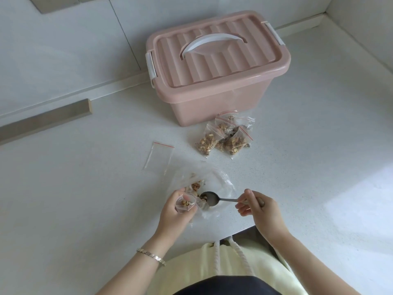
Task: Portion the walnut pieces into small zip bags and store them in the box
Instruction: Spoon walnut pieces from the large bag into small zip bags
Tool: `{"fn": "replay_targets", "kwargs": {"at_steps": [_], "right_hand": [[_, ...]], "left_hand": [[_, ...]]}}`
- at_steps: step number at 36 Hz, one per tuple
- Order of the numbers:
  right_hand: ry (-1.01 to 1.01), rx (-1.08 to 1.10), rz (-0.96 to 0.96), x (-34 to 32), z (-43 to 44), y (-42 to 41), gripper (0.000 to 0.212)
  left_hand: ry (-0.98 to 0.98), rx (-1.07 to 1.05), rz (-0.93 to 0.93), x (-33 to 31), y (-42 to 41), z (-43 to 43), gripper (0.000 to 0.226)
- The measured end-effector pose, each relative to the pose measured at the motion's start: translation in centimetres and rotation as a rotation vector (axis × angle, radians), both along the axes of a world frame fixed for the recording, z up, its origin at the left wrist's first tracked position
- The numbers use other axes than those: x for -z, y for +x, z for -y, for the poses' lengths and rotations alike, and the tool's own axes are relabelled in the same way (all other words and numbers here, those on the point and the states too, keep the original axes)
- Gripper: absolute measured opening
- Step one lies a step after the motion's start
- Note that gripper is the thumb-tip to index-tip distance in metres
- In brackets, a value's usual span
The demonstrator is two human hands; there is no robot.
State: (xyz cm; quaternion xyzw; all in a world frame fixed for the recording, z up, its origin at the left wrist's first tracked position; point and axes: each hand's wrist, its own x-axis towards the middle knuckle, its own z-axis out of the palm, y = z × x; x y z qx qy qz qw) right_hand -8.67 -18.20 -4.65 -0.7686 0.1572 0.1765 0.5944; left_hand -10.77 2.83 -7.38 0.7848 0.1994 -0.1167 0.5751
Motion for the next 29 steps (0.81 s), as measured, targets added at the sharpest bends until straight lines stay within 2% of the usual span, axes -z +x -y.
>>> {"fn": "replay_targets", "kwargs": {"at_steps": [6,9,13,19,24,29], "right_hand": [[0.220,0.238,-0.196,0.8,-0.5,-0.7,0.039],[0.305,0.321,-0.256,0.9,-0.2,-0.9,0.041],[0.367,0.394,-0.292,0.8,0.5,-0.8,0.041],[0.370,0.408,-0.274,0.9,1.6,-0.7,0.041],[0.324,0.340,-0.239,1.2,1.1,-0.5,0.040],[0.350,0.368,-0.244,1.2,1.5,-0.4,0.041]], "left_hand": [[-0.062,0.063,-0.025,-0.1,0.4,0.9,0.020],[-0.107,0.054,-0.036,-0.2,0.7,1.2,0.015],[-0.166,0.061,-0.013,-0.2,1.0,1.4,0.018],[-0.163,0.072,-0.024,0.0,1.0,1.4,0.015],[-0.202,0.139,-0.035,-0.5,0.9,2.6,0.016],[-0.180,0.089,-0.009,-0.7,1.0,2.7,0.015]]}}
